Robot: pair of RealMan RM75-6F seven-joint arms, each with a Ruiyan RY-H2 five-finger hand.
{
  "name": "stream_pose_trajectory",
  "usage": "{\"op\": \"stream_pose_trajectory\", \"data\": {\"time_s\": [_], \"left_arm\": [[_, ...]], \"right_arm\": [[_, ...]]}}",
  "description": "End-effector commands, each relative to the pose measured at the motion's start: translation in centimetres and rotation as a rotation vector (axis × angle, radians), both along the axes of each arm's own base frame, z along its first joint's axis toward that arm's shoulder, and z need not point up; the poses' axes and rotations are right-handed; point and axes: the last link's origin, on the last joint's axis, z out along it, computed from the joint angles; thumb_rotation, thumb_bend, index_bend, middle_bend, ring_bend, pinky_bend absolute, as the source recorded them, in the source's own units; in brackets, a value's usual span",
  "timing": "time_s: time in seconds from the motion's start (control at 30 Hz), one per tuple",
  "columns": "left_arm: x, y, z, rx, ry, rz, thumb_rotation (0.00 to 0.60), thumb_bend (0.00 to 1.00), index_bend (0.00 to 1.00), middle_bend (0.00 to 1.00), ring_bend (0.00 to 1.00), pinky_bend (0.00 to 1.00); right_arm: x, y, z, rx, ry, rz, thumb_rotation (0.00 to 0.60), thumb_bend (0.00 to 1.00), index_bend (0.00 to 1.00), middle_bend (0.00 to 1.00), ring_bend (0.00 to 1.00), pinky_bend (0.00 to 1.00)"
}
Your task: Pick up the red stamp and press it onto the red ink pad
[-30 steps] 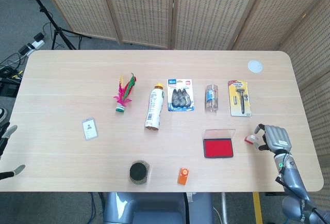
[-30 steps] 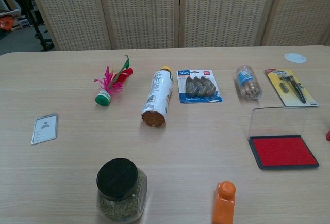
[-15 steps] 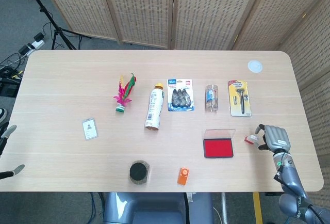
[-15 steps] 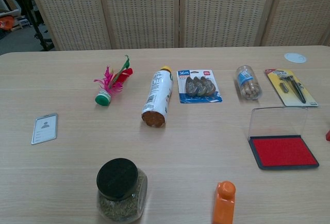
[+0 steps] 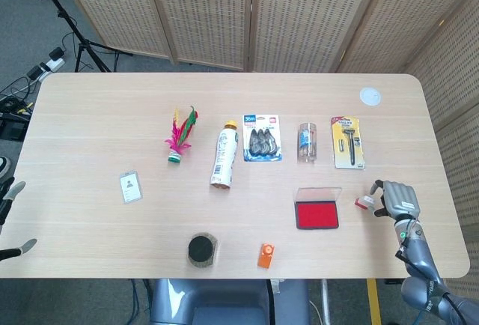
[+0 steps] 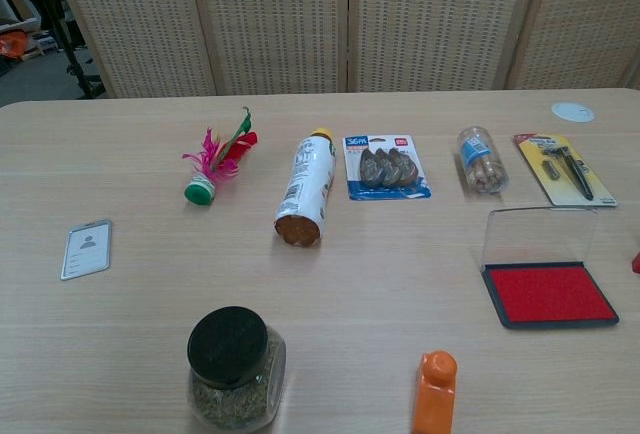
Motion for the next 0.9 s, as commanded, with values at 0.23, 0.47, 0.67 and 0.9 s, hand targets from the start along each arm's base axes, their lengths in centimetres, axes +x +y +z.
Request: {"op": "stream_pose_trajectory", "data": {"time_s": [0.23, 0.47, 0.67, 0.9], "left_arm": [[0.0, 0.0, 0.08, 0.004, -0.003, 0.001, 0.6, 0.01, 0.0, 0.0, 0.0, 0.0], [-0.03, 0.02, 0.1, 0.004, -0.003, 0.002, 0.6, 0.01, 0.0, 0.0, 0.0, 0.0], [-0.01, 0.0, 0.09, 0.004, -0.002, 0.001, 0.6, 0.01, 0.0, 0.0, 0.0, 0.0], [-0.02, 0.03, 0.13, 0.005, -0.005, 0.001, 0.6, 0.01, 0.0, 0.0, 0.0, 0.0]], "right_arm": [[0.42, -0.28, -0.12, -0.002, -0.015, -0.007, 0.6, 0.31, 0.45, 0.95, 1.0, 1.0], [0.56, -0.34, -0.15, -0.001, -0.009, -0.015, 0.6, 0.31, 0.47, 0.95, 1.0, 1.0], [0.46, -0.37, -0.21, 0.006, -0.004, -0.023, 0.6, 0.34, 0.47, 0.95, 1.0, 1.0], [0.48, -0.43, -0.28, 0.015, 0.001, -0.025, 0.6, 0.35, 0.47, 0.95, 1.0, 1.0]]}}
